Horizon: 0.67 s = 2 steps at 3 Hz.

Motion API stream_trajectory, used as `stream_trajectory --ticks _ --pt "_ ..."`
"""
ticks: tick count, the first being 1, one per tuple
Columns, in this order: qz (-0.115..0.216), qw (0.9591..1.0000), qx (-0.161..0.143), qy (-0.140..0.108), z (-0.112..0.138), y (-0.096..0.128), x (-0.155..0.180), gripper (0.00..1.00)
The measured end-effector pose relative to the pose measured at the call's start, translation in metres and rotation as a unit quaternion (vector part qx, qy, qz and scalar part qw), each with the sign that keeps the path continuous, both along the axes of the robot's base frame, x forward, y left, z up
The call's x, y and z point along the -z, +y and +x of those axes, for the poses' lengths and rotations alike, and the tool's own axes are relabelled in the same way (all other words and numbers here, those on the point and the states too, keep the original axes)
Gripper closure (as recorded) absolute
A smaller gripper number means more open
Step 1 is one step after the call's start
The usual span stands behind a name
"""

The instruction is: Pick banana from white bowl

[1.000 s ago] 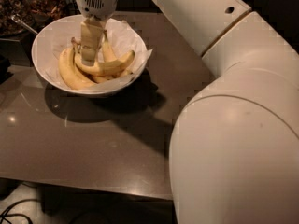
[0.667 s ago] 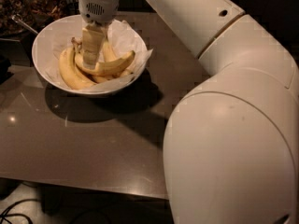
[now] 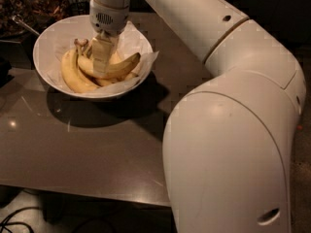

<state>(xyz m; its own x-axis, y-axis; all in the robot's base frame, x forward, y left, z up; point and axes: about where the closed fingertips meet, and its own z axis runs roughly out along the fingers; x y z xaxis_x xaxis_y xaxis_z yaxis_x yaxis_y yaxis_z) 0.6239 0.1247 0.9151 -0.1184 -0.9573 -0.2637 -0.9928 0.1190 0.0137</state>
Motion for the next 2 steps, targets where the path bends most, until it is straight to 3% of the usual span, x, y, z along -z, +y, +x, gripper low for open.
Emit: stream_trajectory --ticks 2 --pt "-0.021 0.9995 0.014 0.018 0.007 -0.003 0.023 0.35"
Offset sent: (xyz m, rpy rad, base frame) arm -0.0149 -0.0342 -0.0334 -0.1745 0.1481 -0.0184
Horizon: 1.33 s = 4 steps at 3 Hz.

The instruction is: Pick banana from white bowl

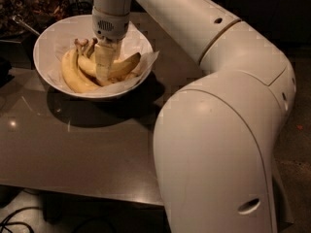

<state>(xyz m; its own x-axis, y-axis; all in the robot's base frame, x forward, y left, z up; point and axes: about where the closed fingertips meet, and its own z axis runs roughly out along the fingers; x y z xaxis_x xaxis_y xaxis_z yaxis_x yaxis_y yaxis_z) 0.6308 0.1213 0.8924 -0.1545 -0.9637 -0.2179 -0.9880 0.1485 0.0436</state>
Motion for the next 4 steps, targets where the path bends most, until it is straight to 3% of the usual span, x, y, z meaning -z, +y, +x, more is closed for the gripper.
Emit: stream_trajectory --ticks 3,4 --pt "-0.025 0.9996 -0.014 -0.003 0.000 0.000 0.015 0.98" --pt "-0.010 0.9996 -0.011 -0.025 -0.004 -0.001 0.003 1.00"
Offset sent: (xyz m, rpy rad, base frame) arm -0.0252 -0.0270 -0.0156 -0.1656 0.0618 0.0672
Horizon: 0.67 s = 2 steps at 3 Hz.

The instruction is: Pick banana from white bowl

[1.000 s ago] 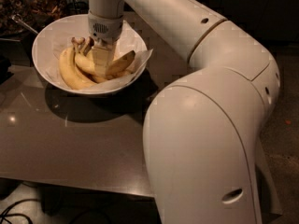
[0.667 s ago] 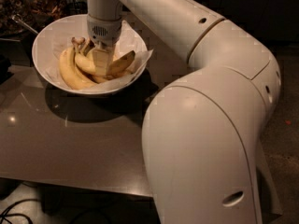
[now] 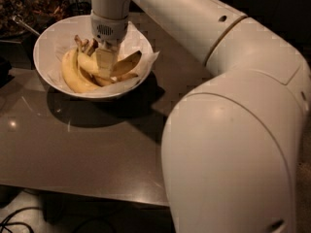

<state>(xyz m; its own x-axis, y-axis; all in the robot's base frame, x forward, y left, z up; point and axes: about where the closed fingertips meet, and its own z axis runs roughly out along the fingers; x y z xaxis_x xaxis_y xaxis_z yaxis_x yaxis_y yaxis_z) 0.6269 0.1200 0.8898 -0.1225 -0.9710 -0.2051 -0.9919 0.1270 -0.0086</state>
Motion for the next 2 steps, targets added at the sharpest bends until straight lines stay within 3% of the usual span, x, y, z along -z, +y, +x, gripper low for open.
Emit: stream_trajectory --ticks 1,2 --pt "0.022 0.9994 0.001 -0.028 -0.020 -0.012 -0.028 1.00" --pt "0.037 0.9971 -0.015 -0.065 -0.066 -0.028 -0.073 1.00"
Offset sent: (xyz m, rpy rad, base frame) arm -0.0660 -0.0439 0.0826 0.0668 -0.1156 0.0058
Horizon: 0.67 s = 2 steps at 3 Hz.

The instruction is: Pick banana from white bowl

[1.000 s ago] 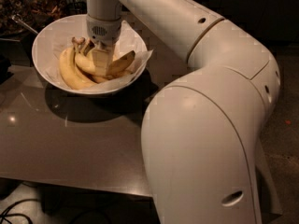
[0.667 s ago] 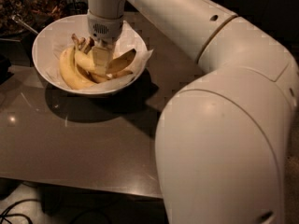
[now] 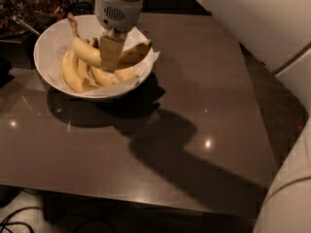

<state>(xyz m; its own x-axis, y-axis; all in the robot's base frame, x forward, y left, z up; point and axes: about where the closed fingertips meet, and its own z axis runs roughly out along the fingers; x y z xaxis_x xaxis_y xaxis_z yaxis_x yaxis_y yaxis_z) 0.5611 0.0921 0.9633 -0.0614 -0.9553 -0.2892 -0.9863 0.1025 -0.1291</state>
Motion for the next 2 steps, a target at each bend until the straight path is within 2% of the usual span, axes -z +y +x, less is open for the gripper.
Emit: stream_trajectory --ticks 1,2 --pt "0.003 1.0000 -0.002 -0.007 -0.008 0.001 -0.003 1.00" --pt "0.015 0.9996 0.012 0.020 -0.064 -0.009 0.008 1.00"
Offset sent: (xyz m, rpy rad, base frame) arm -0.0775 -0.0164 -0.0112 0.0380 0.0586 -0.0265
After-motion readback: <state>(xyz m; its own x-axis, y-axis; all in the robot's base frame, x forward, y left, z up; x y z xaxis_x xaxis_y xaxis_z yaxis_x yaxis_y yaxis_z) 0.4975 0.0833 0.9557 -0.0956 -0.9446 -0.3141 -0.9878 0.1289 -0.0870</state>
